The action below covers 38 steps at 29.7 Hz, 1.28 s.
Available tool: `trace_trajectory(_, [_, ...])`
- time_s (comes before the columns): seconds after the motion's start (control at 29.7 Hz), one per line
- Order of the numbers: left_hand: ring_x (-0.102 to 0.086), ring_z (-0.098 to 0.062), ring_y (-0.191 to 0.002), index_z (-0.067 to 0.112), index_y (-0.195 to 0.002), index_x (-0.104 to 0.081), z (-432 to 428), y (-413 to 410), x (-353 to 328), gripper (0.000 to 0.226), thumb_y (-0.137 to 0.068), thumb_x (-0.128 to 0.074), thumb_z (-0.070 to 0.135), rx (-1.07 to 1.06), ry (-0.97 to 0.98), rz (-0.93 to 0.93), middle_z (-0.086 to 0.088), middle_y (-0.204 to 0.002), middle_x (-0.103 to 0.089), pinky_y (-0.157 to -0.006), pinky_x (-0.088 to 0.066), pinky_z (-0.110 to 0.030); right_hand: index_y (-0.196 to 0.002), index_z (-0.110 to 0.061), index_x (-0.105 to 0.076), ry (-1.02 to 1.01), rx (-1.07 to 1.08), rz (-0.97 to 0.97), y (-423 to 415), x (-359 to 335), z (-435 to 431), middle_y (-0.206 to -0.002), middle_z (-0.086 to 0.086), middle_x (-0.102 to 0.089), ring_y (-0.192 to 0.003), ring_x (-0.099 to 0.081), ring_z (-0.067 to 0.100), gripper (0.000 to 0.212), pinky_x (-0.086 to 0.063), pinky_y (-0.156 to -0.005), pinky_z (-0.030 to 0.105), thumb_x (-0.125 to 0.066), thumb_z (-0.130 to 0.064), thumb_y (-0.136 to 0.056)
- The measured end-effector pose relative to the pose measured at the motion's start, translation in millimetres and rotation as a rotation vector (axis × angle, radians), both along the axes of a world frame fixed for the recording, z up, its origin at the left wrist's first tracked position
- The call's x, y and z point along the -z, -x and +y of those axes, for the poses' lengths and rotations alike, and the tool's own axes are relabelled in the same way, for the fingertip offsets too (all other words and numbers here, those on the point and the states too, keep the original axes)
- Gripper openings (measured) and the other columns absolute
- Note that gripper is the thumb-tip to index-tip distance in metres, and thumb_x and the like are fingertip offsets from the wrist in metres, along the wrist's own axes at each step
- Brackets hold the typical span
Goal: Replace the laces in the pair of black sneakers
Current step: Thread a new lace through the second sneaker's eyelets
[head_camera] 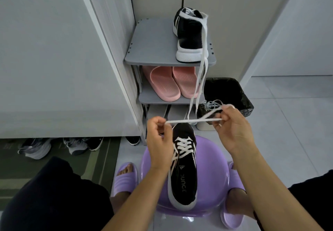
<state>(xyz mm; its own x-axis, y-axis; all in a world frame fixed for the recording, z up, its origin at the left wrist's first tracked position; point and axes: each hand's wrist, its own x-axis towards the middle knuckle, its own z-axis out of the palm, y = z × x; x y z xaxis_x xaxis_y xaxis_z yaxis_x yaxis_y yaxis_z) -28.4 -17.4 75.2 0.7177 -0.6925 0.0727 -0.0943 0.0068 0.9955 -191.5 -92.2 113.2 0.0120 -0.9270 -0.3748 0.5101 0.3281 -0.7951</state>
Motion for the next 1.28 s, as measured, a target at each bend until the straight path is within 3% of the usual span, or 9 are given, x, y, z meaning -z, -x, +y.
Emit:
trace_trajectory(0.13, [-0.050, -0.024, -0.082, 0.022, -0.082, -0.047, 20.5, -55.2, 51.2, 0.025, -0.084, -0.055, -0.002, -0.129, -0.370, 0.223, -0.004, -0.082, -0.051, -0.070, -0.040, -0.033, -0.069, -0.019, -0.042, -0.150, 0.070, 0.020, 12.4, 23.5, 3.7, -0.043, -0.007, -0.038, -0.057, -0.043, 0.010, 0.027, -0.041, -0.069, 0.023, -0.053, -0.017, -0.093])
trace_trajectory(0.24, [-0.049, -0.020, -0.096, 0.014, -0.108, -0.053, 23.7, -61.8, 50.2, 0.030, -0.081, -0.060, 0.001, 0.355, -0.687, -0.177, -0.001, -0.103, -0.049, -0.080, -0.037, -0.027, -0.066, -0.016, -0.039, -0.101, 0.041, -0.062, -3.4, 20.9, 12.4, -0.041, -0.006, -0.032, -0.046, -0.035, 0.009, 0.030, -0.038, -0.065, 0.024, -0.048, -0.007, -0.093])
trace_trajectory(0.3, [-0.051, -0.009, -0.102, 0.012, -0.116, -0.055, 10.9, -43.2, 24.5, 0.031, -0.086, -0.058, 0.005, 0.474, -0.518, -0.349, 0.005, -0.109, -0.051, -0.082, -0.037, -0.014, -0.061, -0.015, -0.041, -0.012, -0.035, -0.050, -20.9, 14.5, 21.4, -0.040, -0.007, -0.031, -0.044, -0.035, 0.008, 0.035, -0.036, -0.063, 0.024, -0.044, -0.001, -0.092])
trace_trajectory(0.47, [-0.063, -0.009, -0.082, 0.013, -0.101, -0.060, -13.5, 22.0, -26.0, 0.033, -0.097, -0.041, 0.039, 0.887, -0.377, 0.111, -0.001, -0.086, -0.066, -0.082, -0.047, -0.021, -0.059, -0.010, -0.045, 0.146, -0.159, 0.140, -46.9, -9.1, 29.2, -0.053, 0.004, -0.043, -0.043, -0.041, 0.012, 0.030, -0.037, -0.041, 0.023, -0.051, -0.002, -0.088])
trace_trajectory(0.71, [-0.056, -0.009, -0.072, 0.016, -0.073, -0.061, 16.1, -69.1, -8.3, 0.024, -0.094, -0.050, 0.016, 0.572, -0.447, -0.014, 0.002, -0.073, -0.062, -0.076, -0.041, -0.023, -0.060, -0.011, -0.051, 0.024, 0.033, 0.178, -10.8, 7.1, 16.7, -0.062, 0.001, -0.054, -0.071, -0.050, 0.016, 0.032, -0.040, -0.077, 0.029, -0.046, -0.009, -0.092])
trace_trajectory(0.94, [-0.059, -0.014, -0.099, 0.016, -0.106, -0.064, 28.3, -93.6, 6.2, 0.016, -0.090, -0.058, 0.017, 0.460, -0.587, -0.347, 0.004, -0.103, -0.061, -0.084, -0.041, -0.023, -0.076, -0.014, -0.054, 0.133, -0.436, 0.754, -20.8, 32.2, 41.5, -0.065, -0.004, -0.046, -0.058, -0.040, 0.008, 0.031, -0.035, -0.056, 0.019, -0.041, -0.031, -0.098])
trace_trajectory(1.11, [-0.061, -0.013, -0.081, 0.012, -0.103, -0.060, 4.8, 4.5, -26.1, 0.012, -0.091, -0.058, 0.013, 0.947, -0.380, 0.250, -0.003, -0.091, -0.064, -0.078, -0.052, -0.026, -0.143, -0.035, -0.026, 0.251, -0.651, 0.610, -40.8, 23.8, 36.4, -0.141, -0.011, -0.033, -0.134, -0.029, 0.007, 0.055, -0.026, -0.111, 0.028, -0.032, -0.055, -0.093])
trace_trajectory(1.21, [-0.055, 0.001, -0.052, 0.009, -0.089, -0.065, 6.5, -4.4, -13.9, 0.004, -0.086, -0.063, 0.007, 0.711, -0.526, 0.382, 0.005, -0.066, -0.062, -0.050, -0.040, -0.008, -0.115, -0.025, -0.054, 0.197, -0.516, 0.739, -26.3, 35.7, 54.6, -0.111, -0.014, -0.050, -0.113, -0.046, 0.011, 0.026, -0.036, -0.087, 0.009, -0.050, -0.037, -0.092])
trace_trajectory(1.28, [-0.061, 0.002, -0.060, 0.013, -0.081, -0.067, 16.5, -4.1, 3.2, 0.007, -0.084, -0.065, 0.007, 0.590, -0.581, 0.283, 0.005, -0.069, -0.065, -0.054, -0.045, -0.008, -0.096, -0.019, -0.058, 0.189, -0.404, 1.034, -14.8, 55.6, 71.5, -0.093, -0.011, -0.052, -0.093, -0.052, 0.015, 0.020, -0.038, -0.073, 0.015, -0.069, -0.029, -0.082])
